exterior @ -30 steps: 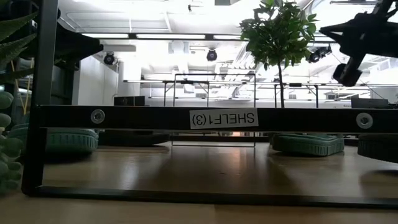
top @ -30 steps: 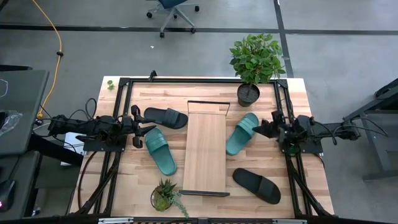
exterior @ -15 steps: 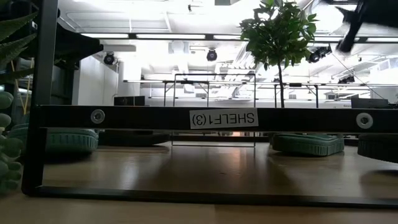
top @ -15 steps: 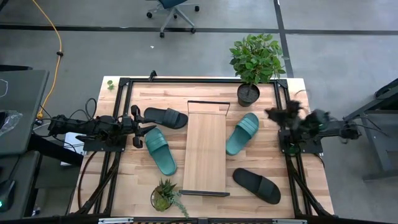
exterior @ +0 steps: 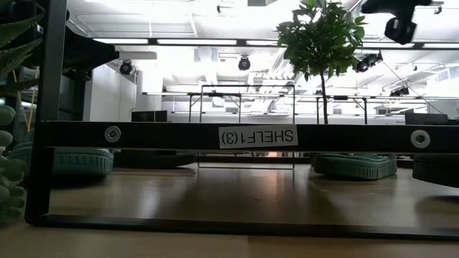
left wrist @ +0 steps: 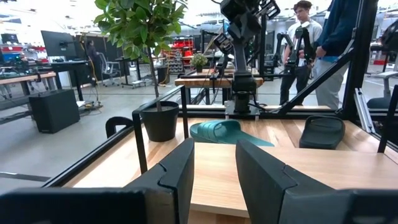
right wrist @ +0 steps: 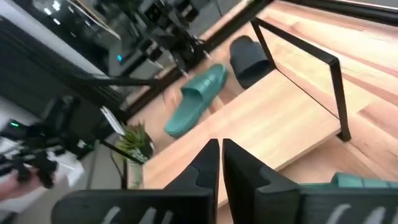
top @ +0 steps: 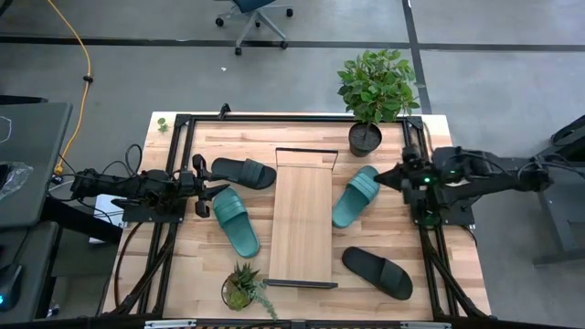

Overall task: Pick and place slides into the shelf
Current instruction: Put the right black slides on the shelf

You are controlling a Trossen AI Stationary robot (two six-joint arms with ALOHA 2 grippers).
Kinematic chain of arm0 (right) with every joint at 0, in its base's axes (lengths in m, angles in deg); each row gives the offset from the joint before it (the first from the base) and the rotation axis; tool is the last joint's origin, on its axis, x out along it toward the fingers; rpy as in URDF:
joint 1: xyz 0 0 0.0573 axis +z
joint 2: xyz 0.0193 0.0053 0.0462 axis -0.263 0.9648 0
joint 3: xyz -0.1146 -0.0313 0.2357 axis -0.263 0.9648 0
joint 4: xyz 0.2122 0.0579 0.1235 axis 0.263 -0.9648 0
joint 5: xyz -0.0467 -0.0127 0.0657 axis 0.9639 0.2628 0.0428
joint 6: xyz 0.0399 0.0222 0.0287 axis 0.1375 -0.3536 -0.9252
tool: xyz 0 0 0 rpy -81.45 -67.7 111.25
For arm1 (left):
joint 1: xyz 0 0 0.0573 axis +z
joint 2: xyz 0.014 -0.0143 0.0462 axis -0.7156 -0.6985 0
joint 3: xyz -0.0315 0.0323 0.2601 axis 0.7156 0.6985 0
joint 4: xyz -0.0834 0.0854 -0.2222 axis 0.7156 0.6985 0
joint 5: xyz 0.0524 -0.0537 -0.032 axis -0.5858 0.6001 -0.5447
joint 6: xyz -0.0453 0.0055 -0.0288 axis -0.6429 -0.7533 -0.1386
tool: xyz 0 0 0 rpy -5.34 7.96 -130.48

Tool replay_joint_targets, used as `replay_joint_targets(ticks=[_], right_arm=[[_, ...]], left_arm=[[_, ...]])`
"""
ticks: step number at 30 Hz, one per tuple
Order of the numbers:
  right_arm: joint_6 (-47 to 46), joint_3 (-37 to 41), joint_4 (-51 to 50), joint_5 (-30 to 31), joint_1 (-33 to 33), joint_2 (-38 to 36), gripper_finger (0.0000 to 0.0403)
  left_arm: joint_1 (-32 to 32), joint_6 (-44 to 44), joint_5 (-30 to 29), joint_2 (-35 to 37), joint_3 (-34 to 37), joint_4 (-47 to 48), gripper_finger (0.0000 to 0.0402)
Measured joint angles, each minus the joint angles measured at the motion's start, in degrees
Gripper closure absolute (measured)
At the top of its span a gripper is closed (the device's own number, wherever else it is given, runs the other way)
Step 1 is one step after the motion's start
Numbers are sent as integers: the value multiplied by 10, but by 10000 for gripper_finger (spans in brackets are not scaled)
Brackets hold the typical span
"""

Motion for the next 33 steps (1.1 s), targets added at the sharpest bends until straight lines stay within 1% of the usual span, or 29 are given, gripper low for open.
replay_joint_targets(ticks=[3, 5, 11, 16, 20, 22, 29, 33], right_arm=[[16, -31, -22, -18, -2, 56, 380], [18, -54, -53, -49, -7, 94, 372], [8, -99, -163, -199, -38, 206, 335], [44, -112, -180, -278, -50, 267, 313], [67, -113, -184, -334, -54, 299, 306], [78, -113, -191, -349, -54, 314, 304], [125, -113, -204, -358, -49, 355, 304], [160, -113, -204, -406, -40, 387, 304]], left_arm=[[0, 0, 0, 0, 0, 0, 295], [0, 0, 0, 0, 0, 0, 295], [0, 0, 0, 0, 0, 0, 295], [0, -1, 0, 0, 0, 0, 295], [0, -1, 0, 0, 0, 0, 295], [0, -1, 0, 0, 0, 0, 295], [0, 0, 0, 0, 0, 0, 295], [0, 0, 0, 0, 0, 0, 295]])
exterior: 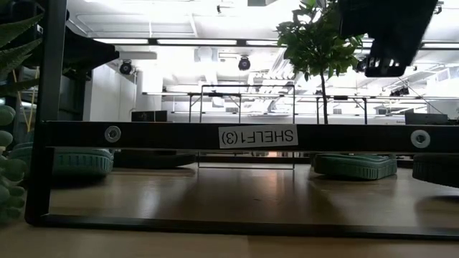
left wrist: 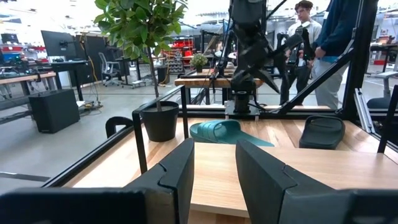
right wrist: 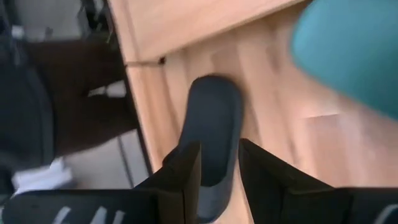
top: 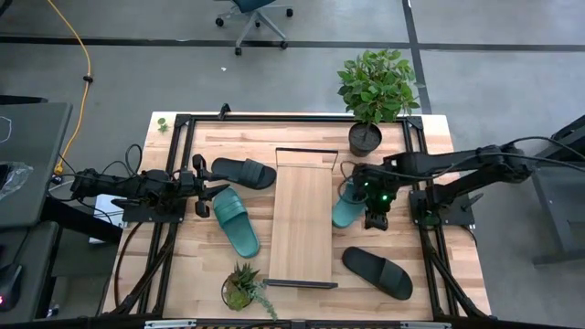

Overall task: Pick and place slides into the shelf
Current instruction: Put the right black slides on the shelf

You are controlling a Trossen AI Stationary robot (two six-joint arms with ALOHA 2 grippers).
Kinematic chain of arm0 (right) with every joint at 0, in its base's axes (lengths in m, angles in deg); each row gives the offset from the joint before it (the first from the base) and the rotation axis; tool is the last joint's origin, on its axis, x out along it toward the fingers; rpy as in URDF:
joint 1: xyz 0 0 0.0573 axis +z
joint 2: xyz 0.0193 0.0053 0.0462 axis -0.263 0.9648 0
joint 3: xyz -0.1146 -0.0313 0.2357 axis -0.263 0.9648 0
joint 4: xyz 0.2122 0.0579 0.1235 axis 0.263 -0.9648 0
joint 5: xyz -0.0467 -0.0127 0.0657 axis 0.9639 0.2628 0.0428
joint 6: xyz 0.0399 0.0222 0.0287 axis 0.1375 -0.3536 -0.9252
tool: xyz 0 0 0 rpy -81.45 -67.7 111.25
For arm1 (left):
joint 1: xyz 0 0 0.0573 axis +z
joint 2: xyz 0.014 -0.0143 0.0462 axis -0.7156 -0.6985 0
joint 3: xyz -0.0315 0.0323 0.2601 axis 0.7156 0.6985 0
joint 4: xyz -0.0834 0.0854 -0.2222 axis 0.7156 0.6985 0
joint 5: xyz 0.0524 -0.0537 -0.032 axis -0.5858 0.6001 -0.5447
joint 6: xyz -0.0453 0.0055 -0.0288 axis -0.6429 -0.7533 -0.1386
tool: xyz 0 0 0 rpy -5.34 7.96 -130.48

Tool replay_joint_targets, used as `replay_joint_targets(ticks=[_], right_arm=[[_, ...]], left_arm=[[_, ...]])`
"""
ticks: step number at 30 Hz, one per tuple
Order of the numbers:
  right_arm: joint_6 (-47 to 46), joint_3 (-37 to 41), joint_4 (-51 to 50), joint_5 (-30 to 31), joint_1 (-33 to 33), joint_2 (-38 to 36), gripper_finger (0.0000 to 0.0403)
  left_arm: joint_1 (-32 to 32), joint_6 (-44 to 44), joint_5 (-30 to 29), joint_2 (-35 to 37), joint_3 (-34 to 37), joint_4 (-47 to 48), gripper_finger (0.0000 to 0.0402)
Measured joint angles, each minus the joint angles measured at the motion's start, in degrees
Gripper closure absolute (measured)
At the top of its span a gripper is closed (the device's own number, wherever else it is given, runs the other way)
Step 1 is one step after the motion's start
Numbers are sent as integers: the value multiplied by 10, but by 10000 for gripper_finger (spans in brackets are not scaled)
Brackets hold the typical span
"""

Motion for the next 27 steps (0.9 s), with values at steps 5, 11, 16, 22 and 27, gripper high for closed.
replay_joint_targets(ticks=[5, 11, 16, 22, 27], right_arm=[[0, 0, -22, -45, 18, 53, 304], [-82, 0, -82, -43, 37, 129, 304], [-177, 0, -91, -49, 60, 173, 304], [-304, 0, -87, -54, 84, 196, 304], [-420, 0, -60, -75, 98, 197, 304]], left_arm=[[0, 0, 0, 0, 0, 0, 295], [0, 0, 0, 0, 0, 0, 295], [0, 0, 0, 0, 0, 0, 295], [0, 0, 0, 0, 0, 0, 295], [0, 0, 0, 0, 0, 0, 295]])
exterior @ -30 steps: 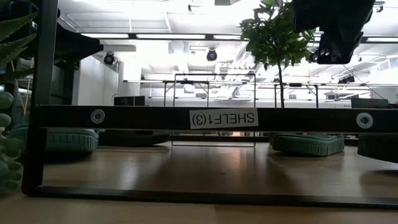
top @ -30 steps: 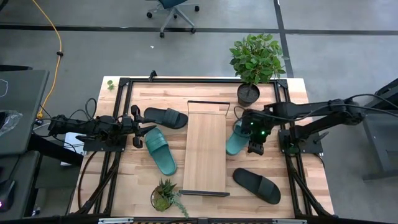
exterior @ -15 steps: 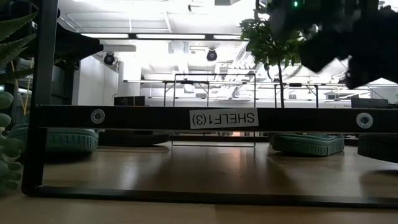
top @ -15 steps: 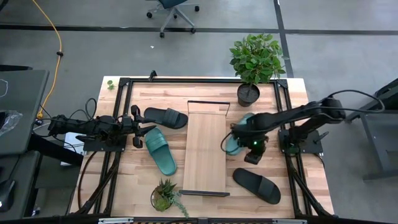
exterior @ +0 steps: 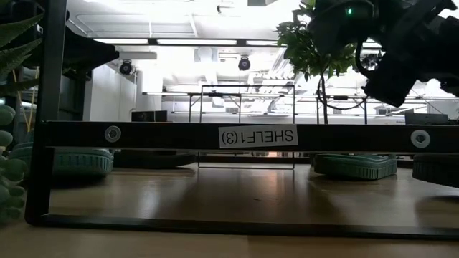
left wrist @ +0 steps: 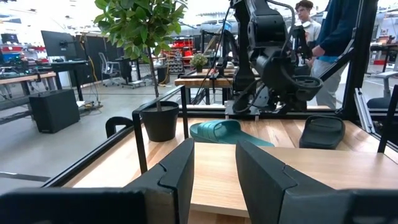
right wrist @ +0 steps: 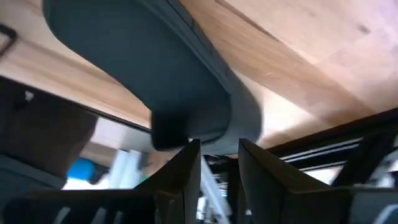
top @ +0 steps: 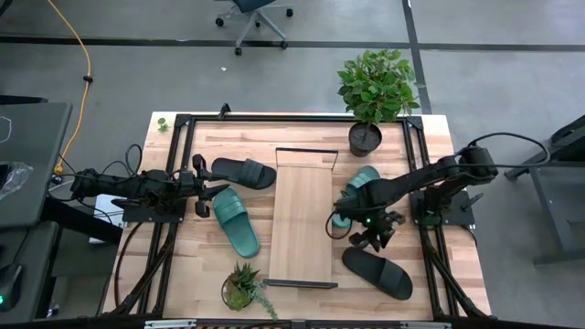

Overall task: Pick and place slides into the shelf
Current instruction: Put the right black slides on the shelf

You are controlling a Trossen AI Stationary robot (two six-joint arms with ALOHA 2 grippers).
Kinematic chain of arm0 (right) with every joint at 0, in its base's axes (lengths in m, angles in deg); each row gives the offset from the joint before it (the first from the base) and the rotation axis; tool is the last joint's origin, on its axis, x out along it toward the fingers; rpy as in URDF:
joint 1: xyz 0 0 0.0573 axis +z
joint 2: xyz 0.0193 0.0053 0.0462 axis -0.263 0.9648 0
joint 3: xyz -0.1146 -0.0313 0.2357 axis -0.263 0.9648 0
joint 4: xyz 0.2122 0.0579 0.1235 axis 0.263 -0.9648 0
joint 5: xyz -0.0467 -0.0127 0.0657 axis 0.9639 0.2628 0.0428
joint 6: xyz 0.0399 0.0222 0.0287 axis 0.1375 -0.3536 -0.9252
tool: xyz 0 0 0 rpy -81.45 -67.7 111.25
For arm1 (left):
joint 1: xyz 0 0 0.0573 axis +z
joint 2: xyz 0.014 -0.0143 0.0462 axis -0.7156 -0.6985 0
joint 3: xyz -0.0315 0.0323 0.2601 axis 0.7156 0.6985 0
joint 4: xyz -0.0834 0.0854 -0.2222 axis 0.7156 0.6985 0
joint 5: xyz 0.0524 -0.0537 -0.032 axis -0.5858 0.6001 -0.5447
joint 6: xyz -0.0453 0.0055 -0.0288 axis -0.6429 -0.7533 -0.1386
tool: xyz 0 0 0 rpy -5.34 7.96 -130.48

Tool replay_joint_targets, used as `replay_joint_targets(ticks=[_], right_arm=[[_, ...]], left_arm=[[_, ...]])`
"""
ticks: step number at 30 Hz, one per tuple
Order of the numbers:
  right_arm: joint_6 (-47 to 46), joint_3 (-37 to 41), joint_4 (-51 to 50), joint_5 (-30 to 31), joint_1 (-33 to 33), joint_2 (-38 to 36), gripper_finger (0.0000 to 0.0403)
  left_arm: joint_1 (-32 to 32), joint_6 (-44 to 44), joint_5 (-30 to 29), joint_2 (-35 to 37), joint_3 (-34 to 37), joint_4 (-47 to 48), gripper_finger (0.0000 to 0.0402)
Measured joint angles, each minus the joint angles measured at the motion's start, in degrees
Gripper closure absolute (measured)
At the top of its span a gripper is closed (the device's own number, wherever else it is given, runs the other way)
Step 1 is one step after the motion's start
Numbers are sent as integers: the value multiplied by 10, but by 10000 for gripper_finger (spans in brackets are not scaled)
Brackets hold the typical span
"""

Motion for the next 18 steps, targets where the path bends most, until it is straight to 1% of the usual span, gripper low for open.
replay_joint_targets(ticks=[4, 12, 18], right_arm=[[-82, 0, 16, 5, 12, 0, 304], [-225, 0, 31, 69, 37, 0, 304], [-315, 0, 38, 89, 56, 0, 304]], left_arm=[[0, 5, 0, 0, 0, 0, 295], [0, 5, 0, 0, 0, 0, 295], [0, 5, 0, 0, 0, 0, 295]])
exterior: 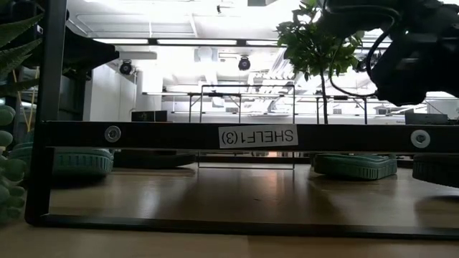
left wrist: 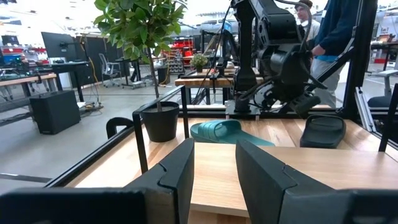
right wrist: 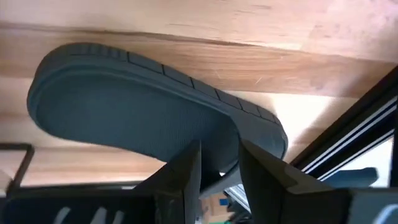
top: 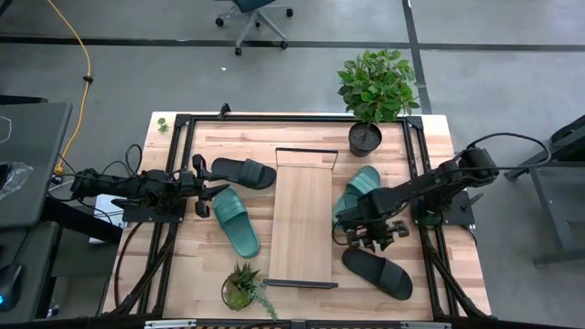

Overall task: Pick and place slides into the shelf
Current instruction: Put the right black slides on the shelf

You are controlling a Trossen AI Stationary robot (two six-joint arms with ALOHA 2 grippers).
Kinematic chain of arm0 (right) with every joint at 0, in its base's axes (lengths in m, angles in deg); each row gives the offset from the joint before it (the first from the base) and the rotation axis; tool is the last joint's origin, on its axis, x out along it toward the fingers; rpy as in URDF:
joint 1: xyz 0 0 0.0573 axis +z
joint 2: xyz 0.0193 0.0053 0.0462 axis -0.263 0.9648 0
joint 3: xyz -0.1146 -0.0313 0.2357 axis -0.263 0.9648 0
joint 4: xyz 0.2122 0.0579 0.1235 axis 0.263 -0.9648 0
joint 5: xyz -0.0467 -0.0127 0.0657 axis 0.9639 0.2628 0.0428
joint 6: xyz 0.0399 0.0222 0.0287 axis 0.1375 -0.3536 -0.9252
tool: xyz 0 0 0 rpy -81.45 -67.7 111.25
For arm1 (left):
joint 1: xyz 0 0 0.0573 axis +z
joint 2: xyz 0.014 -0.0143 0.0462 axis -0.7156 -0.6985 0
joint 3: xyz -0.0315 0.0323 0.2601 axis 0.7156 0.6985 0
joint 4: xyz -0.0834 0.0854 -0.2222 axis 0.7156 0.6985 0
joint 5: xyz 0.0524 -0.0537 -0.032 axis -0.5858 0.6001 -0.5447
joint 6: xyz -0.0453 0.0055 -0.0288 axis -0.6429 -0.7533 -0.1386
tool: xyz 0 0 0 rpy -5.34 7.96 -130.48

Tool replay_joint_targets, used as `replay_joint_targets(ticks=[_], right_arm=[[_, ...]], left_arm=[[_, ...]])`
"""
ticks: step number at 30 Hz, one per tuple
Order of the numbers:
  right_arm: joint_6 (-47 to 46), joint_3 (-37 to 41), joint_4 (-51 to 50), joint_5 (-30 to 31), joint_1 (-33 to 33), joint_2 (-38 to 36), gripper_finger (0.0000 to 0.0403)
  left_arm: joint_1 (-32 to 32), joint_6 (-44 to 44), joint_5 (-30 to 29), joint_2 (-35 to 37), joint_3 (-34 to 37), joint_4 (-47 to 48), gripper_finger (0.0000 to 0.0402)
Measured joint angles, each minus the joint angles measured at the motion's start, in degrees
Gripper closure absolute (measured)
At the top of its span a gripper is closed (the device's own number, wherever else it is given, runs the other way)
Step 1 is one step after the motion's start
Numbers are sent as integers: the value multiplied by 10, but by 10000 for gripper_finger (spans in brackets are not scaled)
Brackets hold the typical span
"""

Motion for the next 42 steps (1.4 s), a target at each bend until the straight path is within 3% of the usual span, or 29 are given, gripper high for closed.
replay_joint_targets(ticks=[11, 21, 42], right_arm=[[-152, 0, 46, 15, 57, 0, 304], [-192, 0, 66, -20, 78, 0, 304], [-246, 0, 35, -21, 122, -1, 304]], left_arm=[[0, 0, 0, 0, 0, 0, 295], [0, 59, 0, 0, 0, 0, 295], [0, 60, 0, 0, 0, 0, 295]])
